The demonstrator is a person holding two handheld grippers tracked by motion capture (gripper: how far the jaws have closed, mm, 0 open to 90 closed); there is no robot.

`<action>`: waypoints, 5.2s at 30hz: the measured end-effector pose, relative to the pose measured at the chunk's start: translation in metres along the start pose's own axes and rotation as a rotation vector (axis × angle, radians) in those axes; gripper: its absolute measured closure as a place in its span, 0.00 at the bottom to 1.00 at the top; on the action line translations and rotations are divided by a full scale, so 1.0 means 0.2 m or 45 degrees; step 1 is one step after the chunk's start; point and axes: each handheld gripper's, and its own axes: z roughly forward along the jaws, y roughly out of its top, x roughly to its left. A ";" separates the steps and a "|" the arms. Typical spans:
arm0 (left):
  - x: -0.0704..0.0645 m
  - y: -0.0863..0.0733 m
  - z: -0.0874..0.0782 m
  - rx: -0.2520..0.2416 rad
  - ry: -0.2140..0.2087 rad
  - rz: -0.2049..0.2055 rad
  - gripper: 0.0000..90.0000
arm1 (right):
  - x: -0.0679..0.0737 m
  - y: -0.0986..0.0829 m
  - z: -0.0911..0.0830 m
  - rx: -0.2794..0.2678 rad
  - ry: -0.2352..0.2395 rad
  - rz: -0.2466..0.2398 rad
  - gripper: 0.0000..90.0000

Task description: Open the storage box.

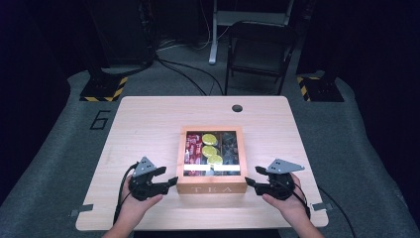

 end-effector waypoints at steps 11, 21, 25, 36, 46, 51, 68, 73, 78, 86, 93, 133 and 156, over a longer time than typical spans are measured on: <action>-0.05 -0.09 0.07 0.041 -0.010 0.039 0.49 | 0.03 -0.09 0.08 0.059 0.002 -0.047 0.49; -0.09 -0.11 0.10 0.052 -0.023 0.065 0.61 | 0.04 -0.12 0.13 0.104 0.025 -0.091 0.62; -0.09 -0.11 0.10 0.063 -0.024 0.080 0.61 | 0.04 -0.12 0.13 0.090 0.031 -0.076 0.63; -0.11 -0.07 0.09 0.019 0.020 0.092 0.61 | 0.05 -0.09 0.11 0.054 0.010 -0.049 0.64; -0.11 0.01 0.04 -0.017 0.055 0.108 0.57 | 0.04 -0.01 0.06 0.014 -0.001 -0.020 0.63; -0.12 0.08 0.01 -0.065 0.075 0.112 0.57 | 0.03 0.05 0.04 -0.004 -0.008 -0.025 0.62; -0.05 0.33 -0.06 -0.188 0.090 0.107 0.60 | -0.05 0.32 -0.01 -0.134 -0.062 -0.062 0.61; -0.03 0.39 -0.07 -0.169 0.076 0.104 0.62 | -0.07 0.37 -0.01 -0.149 -0.069 -0.062 0.60; 0.01 0.45 -0.07 -0.153 0.062 0.087 0.62 | -0.09 0.41 0.01 -0.156 -0.076 -0.048 0.60; 0.03 0.52 -0.06 -0.154 0.072 0.075 0.63 | -0.13 0.47 0.05 -0.168 -0.098 -0.064 0.59; 0.06 0.55 -0.04 -0.200 0.086 0.079 0.63 | -0.16 0.53 0.08 -0.176 -0.142 -0.107 0.61; 0.23 0.64 0.27 -0.180 0.253 0.035 0.69 | -0.27 0.69 0.14 -0.227 -0.157 -0.019 0.60; 0.28 0.72 0.29 -0.175 0.256 -0.022 0.70 | -0.42 0.63 0.31 -0.174 -0.174 0.014 0.56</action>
